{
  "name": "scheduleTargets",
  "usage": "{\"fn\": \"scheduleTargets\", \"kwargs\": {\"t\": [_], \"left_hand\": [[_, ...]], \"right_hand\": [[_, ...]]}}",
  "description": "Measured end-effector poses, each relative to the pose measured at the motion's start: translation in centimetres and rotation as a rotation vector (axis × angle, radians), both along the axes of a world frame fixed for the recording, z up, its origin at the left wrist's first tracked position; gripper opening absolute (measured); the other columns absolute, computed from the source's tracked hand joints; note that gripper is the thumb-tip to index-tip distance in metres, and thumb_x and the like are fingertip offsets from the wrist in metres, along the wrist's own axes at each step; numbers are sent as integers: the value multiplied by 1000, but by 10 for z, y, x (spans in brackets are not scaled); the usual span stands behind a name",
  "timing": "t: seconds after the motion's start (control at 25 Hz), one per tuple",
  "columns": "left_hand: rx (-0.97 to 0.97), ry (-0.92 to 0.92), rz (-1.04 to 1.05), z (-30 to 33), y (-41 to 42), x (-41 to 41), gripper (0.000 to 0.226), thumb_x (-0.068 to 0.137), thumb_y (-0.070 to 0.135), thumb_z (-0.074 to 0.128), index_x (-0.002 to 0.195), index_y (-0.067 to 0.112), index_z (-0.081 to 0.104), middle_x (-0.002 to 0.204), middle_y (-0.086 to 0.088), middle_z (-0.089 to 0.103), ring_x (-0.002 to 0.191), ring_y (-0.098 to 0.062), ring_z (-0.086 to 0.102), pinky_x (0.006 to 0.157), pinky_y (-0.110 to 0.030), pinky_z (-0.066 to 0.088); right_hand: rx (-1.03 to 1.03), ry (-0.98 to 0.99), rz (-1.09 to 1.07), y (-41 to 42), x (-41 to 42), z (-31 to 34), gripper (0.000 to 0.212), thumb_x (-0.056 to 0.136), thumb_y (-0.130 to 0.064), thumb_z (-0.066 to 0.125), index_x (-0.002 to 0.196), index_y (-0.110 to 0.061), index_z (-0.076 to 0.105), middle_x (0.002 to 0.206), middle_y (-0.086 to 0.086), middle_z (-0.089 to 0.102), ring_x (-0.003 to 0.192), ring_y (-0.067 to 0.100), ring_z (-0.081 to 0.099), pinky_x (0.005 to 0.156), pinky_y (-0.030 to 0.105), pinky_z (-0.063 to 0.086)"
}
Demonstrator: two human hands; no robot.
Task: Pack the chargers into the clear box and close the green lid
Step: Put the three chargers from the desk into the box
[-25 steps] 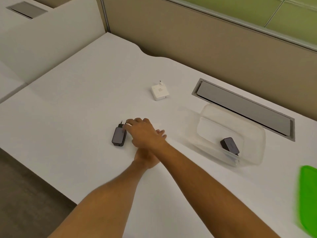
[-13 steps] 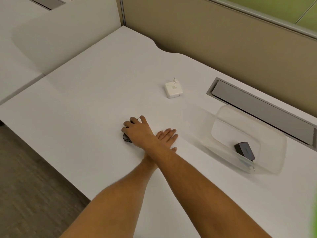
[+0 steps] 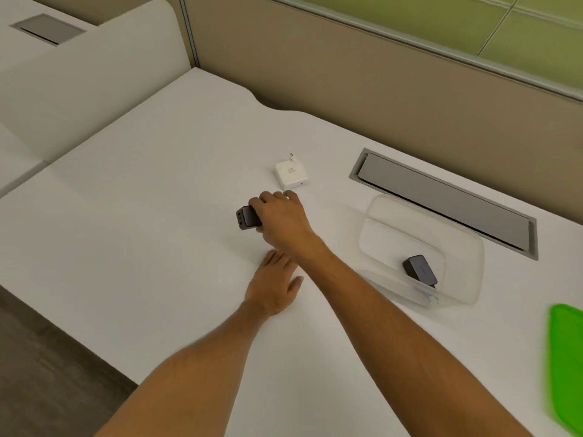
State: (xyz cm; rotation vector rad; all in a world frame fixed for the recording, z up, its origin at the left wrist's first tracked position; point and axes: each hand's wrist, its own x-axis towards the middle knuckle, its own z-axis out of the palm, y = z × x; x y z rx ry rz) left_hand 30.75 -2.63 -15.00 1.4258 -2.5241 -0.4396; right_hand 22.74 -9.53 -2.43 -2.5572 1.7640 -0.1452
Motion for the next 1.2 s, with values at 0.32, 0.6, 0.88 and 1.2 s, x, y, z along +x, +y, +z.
{"fn": "scheduleTargets", "kwargs": {"t": [0.32, 0.6, 0.88, 1.2], "left_hand": [[-53, -9, -39, -5, -2, -4, 55, 93, 39, 34, 145, 18, 33, 156, 2, 27, 144, -14, 17, 118, -33, 9], [-38, 8, -44, -4, -1, -3, 56, 93, 39, 33, 144, 16, 34, 155, 1, 28, 144, -14, 18, 118, -36, 14], [-26, -11, -45, -5, -1, -2, 55, 94, 38, 33, 145, 18, 31, 156, 3, 24, 145, -11, 14, 119, -33, 9], [-21, -28, -43, -6, -2, -2, 55, 94, 40, 31, 146, 19, 30, 157, 4, 22, 145, -10, 12, 119, -33, 8]], "right_hand": [[-85, -20, -381, 7, -114, 49, 38, 81, -19, 68, 117, -12, 58, 107, 9, 65, 96, 31, 60, 83, 39, 43], [70, 43, -630, 32, -190, 37, 33, 78, -14, 67, 110, -11, 60, 103, 11, 64, 92, 32, 61, 72, 37, 46], [283, 167, -696, 40, -211, -2, 32, 82, -16, 61, 113, -13, 59, 107, 8, 64, 98, 30, 61, 71, 36, 44], [324, 246, -667, 32, -215, -29, 31, 85, -17, 58, 116, -13, 57, 108, 7, 64, 98, 28, 61, 73, 36, 44]]}}
